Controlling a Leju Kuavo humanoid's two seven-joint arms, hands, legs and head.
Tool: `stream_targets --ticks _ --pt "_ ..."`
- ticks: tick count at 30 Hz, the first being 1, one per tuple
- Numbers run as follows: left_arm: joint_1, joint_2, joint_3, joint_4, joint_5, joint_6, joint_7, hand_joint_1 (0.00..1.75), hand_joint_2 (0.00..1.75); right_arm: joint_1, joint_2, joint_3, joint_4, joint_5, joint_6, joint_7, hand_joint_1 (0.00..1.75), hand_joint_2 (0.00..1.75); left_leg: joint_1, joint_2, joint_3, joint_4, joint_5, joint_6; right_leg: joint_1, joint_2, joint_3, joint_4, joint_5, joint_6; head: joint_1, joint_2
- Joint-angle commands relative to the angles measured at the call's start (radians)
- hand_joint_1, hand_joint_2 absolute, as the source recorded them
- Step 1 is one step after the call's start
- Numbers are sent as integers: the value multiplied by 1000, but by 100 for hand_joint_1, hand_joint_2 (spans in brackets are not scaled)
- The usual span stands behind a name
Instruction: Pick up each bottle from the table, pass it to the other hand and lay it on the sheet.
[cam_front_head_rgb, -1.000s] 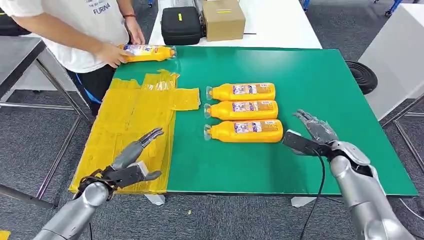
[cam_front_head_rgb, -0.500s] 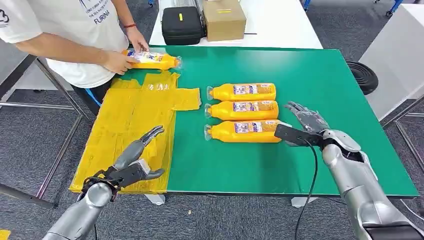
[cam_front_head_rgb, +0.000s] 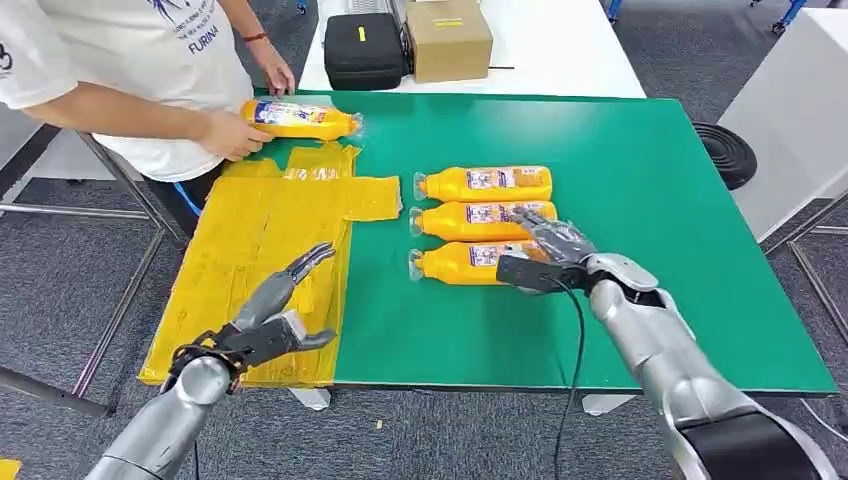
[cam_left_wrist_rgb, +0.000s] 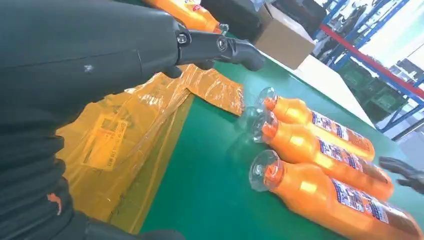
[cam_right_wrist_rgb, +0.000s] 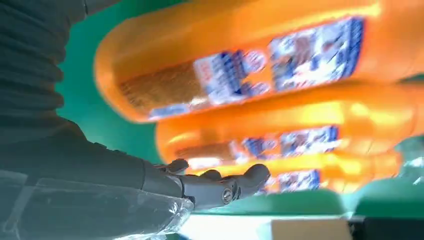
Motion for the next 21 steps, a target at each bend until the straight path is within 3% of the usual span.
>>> stream_targets --ticks 1,13,18,21 --pt "-52 -22 -8 84 -4 -7 8 0 175 -78 35 89 208 -26 5 -14 0 175 0 1 4 0 -2 0 1 0 4 -1 -1 -2 0 0" --pt "-38 -12 -8 91 0 -17 10 0 175 -67 15 97 241 -50 17 18 0 175 0 0 4 0 -1 0 1 -1 5 -1 -1 -2 0 0" --pt "-41 -5 -7 96 8 -23 14 0 175 -80 8 116 257 -46 68 24 0 175 0 0 3 0 -1 0 0 -1 3 -1 -1 -1 0 0" --pt "-49 -8 -9 106 11 -27 19 0 175 -92 2 120 269 -55 107 28 9 175 0 0 2 0 0 0 0 -1 2 -1 -1 -1 0 0"
